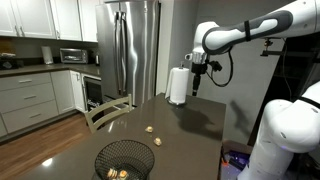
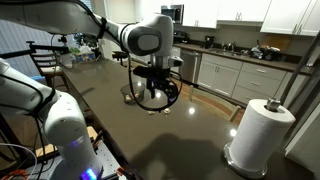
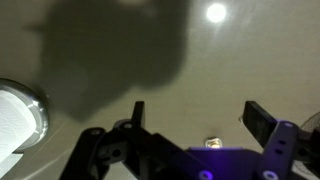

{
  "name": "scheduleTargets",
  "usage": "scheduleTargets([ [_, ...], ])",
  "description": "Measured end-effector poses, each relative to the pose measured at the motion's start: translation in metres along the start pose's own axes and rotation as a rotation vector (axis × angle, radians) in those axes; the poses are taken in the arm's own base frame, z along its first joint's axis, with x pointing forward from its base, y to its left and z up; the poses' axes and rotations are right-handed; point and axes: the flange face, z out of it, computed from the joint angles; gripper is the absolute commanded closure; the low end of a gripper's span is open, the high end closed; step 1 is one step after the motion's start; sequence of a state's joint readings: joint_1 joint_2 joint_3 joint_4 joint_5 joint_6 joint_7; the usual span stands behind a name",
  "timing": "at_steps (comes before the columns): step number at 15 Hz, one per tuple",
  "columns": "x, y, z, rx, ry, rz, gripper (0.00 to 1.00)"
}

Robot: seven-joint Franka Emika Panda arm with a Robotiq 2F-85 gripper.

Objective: Pick up one object from the countertop and place it in the black basket

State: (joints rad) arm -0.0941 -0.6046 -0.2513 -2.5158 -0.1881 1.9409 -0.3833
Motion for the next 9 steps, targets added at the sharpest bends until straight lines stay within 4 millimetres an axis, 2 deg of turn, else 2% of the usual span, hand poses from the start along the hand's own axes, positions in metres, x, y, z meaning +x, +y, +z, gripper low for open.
scheduleTargets([
  [4, 0.028, -0.005, -0.009, -0.002, 0.038, -0.021, 0.00],
  [9, 0.077, -0.022, -0.010, 0.038, 0.092, -0.044, 0.00],
])
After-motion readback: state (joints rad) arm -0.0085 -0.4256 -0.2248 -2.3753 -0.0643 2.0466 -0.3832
